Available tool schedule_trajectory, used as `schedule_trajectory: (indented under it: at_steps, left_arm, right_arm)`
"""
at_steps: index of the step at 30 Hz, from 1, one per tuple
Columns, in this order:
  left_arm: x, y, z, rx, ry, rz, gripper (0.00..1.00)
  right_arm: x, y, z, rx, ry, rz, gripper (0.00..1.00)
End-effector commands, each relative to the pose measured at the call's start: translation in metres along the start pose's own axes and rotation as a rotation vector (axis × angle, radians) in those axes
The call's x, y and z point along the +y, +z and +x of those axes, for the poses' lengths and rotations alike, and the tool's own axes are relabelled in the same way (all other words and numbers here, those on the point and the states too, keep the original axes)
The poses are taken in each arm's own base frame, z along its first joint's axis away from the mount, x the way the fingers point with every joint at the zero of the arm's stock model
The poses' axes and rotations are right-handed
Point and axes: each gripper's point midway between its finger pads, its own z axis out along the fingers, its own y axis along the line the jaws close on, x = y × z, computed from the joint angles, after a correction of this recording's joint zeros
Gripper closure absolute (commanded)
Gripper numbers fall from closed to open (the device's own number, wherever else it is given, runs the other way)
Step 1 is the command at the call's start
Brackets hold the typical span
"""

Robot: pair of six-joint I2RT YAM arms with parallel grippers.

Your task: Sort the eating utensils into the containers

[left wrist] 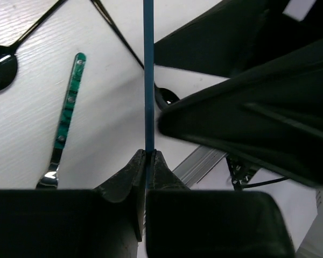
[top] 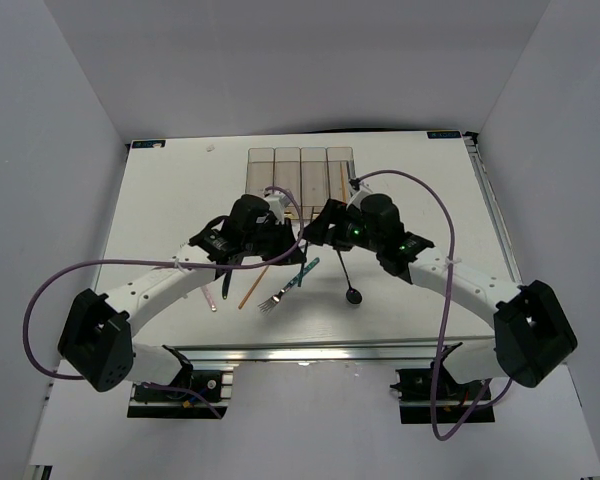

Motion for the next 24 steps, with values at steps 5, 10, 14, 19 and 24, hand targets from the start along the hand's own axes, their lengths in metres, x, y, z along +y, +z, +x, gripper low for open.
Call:
schedule_trajectory:
  at_steps: [5, 10, 14, 19, 24]
  left_arm:
    - [-0.027, 0.005, -0.011, -0.036, 0.011, 0.095, 1.0]
    - [-0.024, 0.006, -0.017, -0.05, 0.007, 0.063, 0.9]
    - [-0.026, -0.003, -0.028, -0.105, 0.017, 0.05, 0.73]
    - [-0.007, -0.026, -0.037, -0.125, 0.057, -0.111, 0.02]
    - [0.044, -0.066, -0.043, -0.179, 0.099, -0.44, 0.02]
  right_arm:
    - [0.006, 0.012, -0.009, -0.055, 0.014, 0.048, 0.39]
    - [0.011, 0.011, -0.01, -0.058, 0.003, 0.021, 0.82]
    - [0.008, 0.011, -0.015, -0.081, -0.016, 0.045, 1.0]
    - [-0.012, 0.015, -0.042, -0.121, -0.09, 0.162, 1.0]
    - [-0.071, 0.032, -0.099, -0.144, -0.146, 0.371, 1.0]
